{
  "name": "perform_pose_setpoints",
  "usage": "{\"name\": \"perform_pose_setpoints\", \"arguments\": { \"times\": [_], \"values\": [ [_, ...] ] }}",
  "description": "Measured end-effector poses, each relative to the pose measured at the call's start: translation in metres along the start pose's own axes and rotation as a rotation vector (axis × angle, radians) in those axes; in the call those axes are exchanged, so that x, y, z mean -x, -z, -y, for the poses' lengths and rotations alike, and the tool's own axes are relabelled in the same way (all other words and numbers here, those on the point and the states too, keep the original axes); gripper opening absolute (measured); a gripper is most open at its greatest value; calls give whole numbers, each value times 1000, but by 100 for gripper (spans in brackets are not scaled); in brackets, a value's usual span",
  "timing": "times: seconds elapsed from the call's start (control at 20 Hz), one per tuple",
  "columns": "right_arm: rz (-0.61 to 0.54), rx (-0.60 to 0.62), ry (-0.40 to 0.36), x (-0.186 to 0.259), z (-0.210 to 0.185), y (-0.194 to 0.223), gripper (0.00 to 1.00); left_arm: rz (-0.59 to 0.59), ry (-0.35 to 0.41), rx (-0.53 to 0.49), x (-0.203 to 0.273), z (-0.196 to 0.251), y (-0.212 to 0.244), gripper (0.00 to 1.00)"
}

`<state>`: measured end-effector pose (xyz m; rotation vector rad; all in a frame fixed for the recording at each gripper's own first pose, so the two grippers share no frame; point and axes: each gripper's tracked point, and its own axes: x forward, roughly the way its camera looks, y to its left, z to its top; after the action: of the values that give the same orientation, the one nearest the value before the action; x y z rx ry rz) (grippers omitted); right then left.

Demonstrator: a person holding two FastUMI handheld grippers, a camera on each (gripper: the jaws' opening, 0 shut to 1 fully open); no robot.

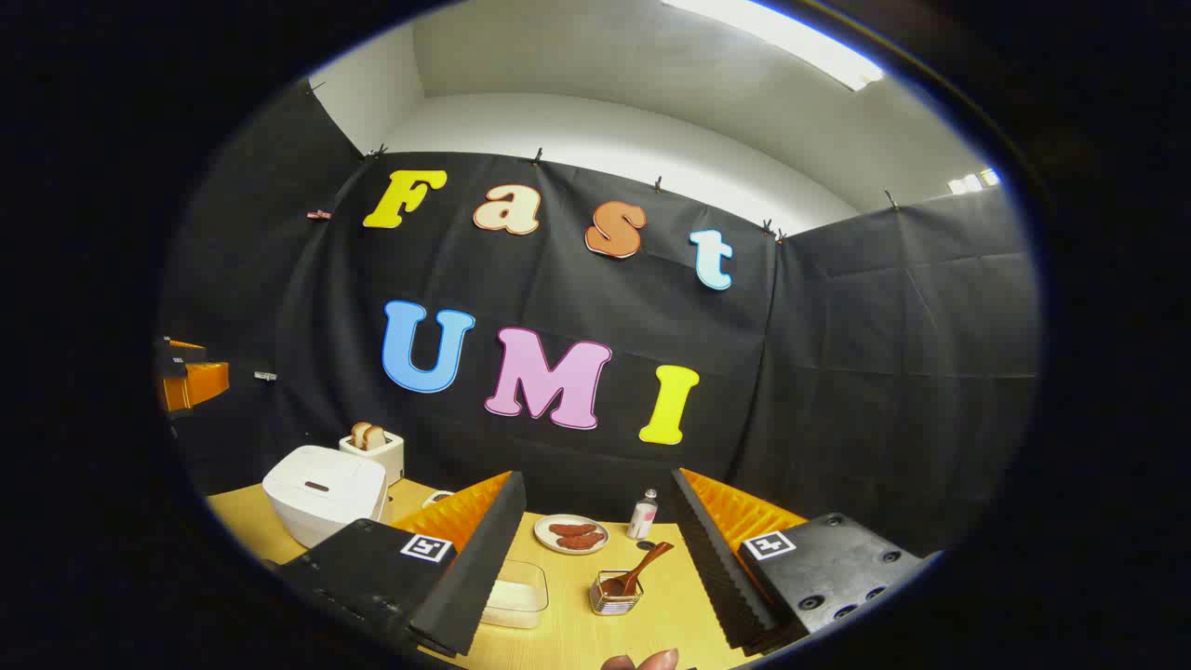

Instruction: Close the left gripper, press the button to open the rice cooker; take a wooden spoon from the chopstick holder with the right hand, scoop a spoonful of rice and pour it into the rice cooker, then put the wooden spoon back into the chopstick holder.

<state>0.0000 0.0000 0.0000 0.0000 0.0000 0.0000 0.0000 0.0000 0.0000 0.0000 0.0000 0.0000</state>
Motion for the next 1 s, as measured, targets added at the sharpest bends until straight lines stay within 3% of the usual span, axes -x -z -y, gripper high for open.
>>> {"name": "perform_pose_setpoints", "arguments": {
  "times": [1.0],
  "values": [
    [16,22,12,-9,0,-4,97,8,5,-3,-10,1,6,94]
  ]
}}
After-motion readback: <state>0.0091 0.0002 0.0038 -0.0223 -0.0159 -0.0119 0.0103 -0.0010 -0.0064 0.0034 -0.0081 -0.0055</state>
